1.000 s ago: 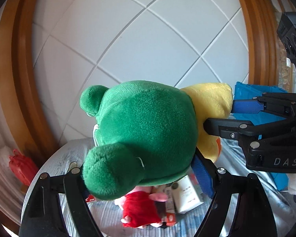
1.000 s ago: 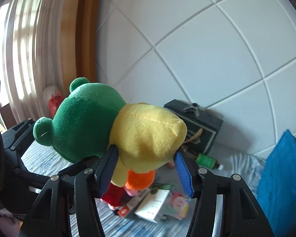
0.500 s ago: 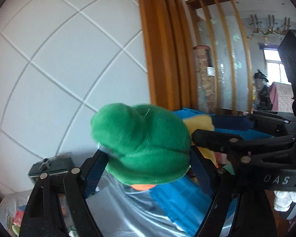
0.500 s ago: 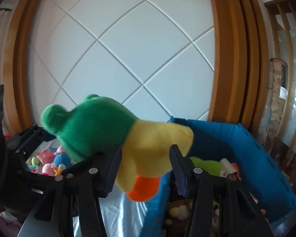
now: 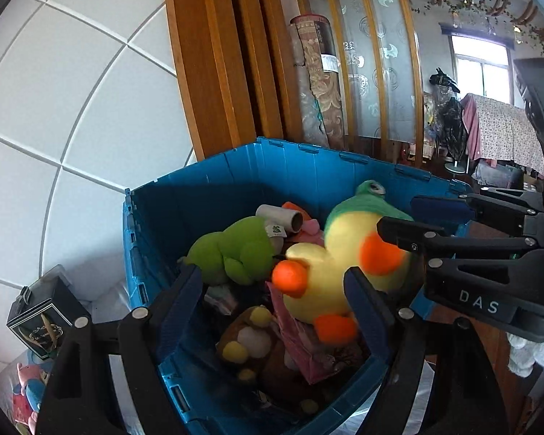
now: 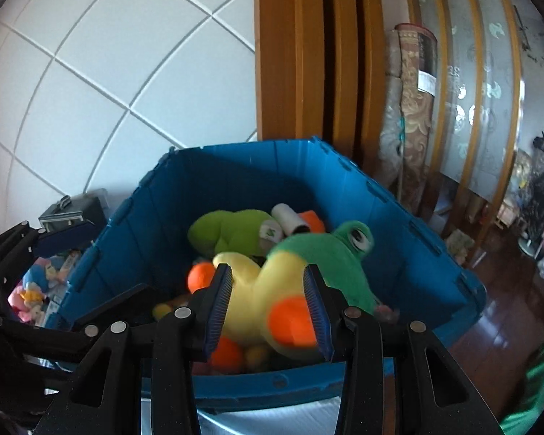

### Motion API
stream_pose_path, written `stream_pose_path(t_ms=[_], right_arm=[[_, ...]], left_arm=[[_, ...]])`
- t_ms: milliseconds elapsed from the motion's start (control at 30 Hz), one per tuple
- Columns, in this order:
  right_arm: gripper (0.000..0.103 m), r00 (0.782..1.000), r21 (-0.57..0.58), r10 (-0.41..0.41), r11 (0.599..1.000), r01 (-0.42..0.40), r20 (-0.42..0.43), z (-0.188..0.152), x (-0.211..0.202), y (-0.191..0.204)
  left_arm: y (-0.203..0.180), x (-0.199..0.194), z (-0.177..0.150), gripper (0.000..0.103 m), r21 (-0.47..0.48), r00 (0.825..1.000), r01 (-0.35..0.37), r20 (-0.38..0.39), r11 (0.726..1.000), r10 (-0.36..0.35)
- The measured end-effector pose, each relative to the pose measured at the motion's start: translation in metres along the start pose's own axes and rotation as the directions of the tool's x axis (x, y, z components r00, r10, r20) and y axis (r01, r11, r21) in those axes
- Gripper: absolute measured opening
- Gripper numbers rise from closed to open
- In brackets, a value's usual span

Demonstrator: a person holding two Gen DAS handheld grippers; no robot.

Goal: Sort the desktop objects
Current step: 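Lower the duck plush into the crate and open both grippers, then move both tools back from the crate over the items on the bed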

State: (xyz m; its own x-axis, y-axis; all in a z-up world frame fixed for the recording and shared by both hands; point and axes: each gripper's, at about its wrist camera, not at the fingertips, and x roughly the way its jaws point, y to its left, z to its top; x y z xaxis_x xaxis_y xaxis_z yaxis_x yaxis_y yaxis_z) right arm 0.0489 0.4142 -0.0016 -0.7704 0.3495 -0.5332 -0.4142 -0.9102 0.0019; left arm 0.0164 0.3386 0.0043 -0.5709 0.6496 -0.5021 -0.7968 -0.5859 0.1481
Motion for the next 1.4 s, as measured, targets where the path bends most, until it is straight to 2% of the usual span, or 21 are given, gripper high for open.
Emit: stream_pose_path(t_ms=[100,167,233,433,700,800,933,1133,1267,1400], right_arm=[[0.046,0.999,0.001,-0.038,0.999,0.038,-0.019,-0.004,0.003,-0.01],[0.056,0.998,0.005,-0.047,0.999,0.047,-0.029,-0.003,0.009,-0.016],[0.071,0.998,0.002,-0.063,0.998,0.063,-0.032,-0.006,0.01,-0.02],[0.102,0.995,-0.028,-0.098,0.995,0.097,-0.032,-0.011,0.01,-0.017],[0.103,0.992,-0.047,-0.111,0.993,0.108,-0.055,-0.016,0.009,-0.012],[0.103,0.995,-0.041,-0.074,0.997,0.072,-0.065,-0.017,0.01,-0.009],[0.103,1.0,-0.039,-0.011,0.999,0.012,0.006,-0.019,0.001,0.004],[0.103,0.988,-0.066,0.078,0.995,-0.069,0.136,-0.01,-0.025,0.051],[0.103,0.962,-0.102,0.184,0.981,-0.166,0.201,-0.004,-0.042,0.101],[0.103,0.934,-0.167,0.29,0.952,-0.258,0.211,-0.002,-0.048,0.16]], left_arm=[[0.009,-0.005,-0.008,0.08,-0.014,1.0,-0.01,-0.004,1.0,0.01],[0.018,-0.011,-0.011,0.083,-0.023,1.0,-0.018,-0.002,1.0,0.018],[0.022,-0.015,-0.014,0.091,-0.039,1.0,-0.03,0.005,0.999,0.03],[0.032,-0.026,-0.024,0.093,-0.082,0.998,-0.052,0.018,0.995,0.053],[0.049,-0.056,-0.04,0.098,-0.146,0.993,-0.098,0.052,0.984,0.107],[0.063,-0.069,-0.05,0.098,-0.183,0.988,-0.131,0.059,0.974,0.144],[0.092,-0.087,-0.071,0.098,-0.248,0.979,-0.178,0.051,0.952,0.197],[0.149,-0.111,-0.113,0.098,-0.331,0.952,-0.288,0.007,0.899,0.307],[0.193,-0.126,-0.149,0.098,-0.384,0.925,-0.369,-0.064,0.846,0.374],[0.239,-0.143,-0.195,0.098,-0.424,0.887,-0.457,-0.153,0.782,0.435]])
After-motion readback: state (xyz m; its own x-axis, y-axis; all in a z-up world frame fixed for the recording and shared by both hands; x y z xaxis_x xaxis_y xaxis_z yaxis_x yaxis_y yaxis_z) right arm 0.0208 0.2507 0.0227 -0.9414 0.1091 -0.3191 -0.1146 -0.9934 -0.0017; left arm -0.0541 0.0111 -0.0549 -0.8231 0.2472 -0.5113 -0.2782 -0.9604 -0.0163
